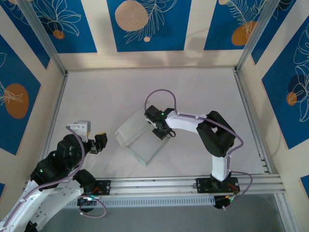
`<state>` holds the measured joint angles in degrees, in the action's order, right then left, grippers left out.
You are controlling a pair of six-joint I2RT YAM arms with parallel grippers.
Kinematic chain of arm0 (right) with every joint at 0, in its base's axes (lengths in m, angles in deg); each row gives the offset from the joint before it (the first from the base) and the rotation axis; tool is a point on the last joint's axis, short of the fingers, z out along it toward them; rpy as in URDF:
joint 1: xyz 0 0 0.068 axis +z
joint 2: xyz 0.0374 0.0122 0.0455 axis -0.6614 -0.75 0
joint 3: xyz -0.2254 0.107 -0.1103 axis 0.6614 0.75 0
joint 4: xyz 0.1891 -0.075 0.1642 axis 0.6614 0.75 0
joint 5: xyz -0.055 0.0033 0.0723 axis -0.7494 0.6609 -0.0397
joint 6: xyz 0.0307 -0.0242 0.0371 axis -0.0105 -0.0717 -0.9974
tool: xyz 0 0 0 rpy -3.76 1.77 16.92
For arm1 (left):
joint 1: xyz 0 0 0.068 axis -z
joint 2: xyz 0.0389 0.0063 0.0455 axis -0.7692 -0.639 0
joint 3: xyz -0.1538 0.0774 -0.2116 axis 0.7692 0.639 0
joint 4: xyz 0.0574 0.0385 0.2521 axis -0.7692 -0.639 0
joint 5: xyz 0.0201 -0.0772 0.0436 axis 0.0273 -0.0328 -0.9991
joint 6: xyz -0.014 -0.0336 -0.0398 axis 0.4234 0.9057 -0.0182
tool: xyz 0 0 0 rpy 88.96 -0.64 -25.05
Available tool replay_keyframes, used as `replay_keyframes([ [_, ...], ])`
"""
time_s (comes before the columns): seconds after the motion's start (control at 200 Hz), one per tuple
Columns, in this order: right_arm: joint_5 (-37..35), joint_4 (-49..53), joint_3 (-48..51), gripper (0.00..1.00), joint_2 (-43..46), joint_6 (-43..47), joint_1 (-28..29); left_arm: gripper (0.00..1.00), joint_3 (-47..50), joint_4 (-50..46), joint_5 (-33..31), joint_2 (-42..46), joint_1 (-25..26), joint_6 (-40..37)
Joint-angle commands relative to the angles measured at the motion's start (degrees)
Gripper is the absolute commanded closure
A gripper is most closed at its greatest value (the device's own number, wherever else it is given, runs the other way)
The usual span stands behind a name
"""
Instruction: Fold the paper box
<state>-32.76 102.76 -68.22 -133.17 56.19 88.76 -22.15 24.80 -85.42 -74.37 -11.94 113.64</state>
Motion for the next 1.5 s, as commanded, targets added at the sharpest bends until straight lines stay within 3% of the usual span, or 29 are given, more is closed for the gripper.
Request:
replay_keyframes([
  [0.0, -10.7, 2.0, 1.4, 1.00, -1.6, -2.8, 1.9, 0.23, 0.8, 0.4, -0.8, 0.4, -0.6, 0.6],
  [0.145, -15.9, 1.1, 2.2, 1.00, -3.2, -1.7, 4.1, 0.23, 1.0, 0.7, -0.8, 0.2, -0.5, 0.4],
  [0.42, -11.8, 0.7, 3.5, 0.98, -2.1, -5.5, 2.5, 0.23, 1.0, 1.1, -0.5, -0.5, -0.6, 0.6],
  [0.635, -1.0, -0.7, 6.3, 0.62, 5.8, -11.5, -1.2, 0.23, 0.8, 2.9, 2.0, -1.7, -0.5, -0.1],
  [0.84, 6.4, -2.9, 11.6, 0.41, 20.2, -15.0, -4.3, 0.22, -0.9, 6.7, 3.3, -5.1, -0.5, -3.4],
  [1.02, 14.9, -6.5, 17.6, 0.43, 32.9, -18.0, -9.0, 0.17, -4.9, 11.9, 2.9, -12.2, -0.6, -8.6],
  [1.15, 15.0, -9.0, 17.2, 0.47, 38.5, -18.3, -10.4, 0.17, -8.1, 11.8, 4.8, -17.1, -0.6, -7.8],
  [1.371, 19.8, 3.4, 0.1, 0.46, 30.8, -26.0, -16.3, 0.17, -11.6, 8.2, -1.1, -20.3, -0.6, -0.6],
  [1.496, 31.7, 2.7, -7.3, 0.43, 24.1, -22.0, -20.2, 0.17, -11.7, 8.7, 1.1, -21.9, -0.7, 2.1],
])
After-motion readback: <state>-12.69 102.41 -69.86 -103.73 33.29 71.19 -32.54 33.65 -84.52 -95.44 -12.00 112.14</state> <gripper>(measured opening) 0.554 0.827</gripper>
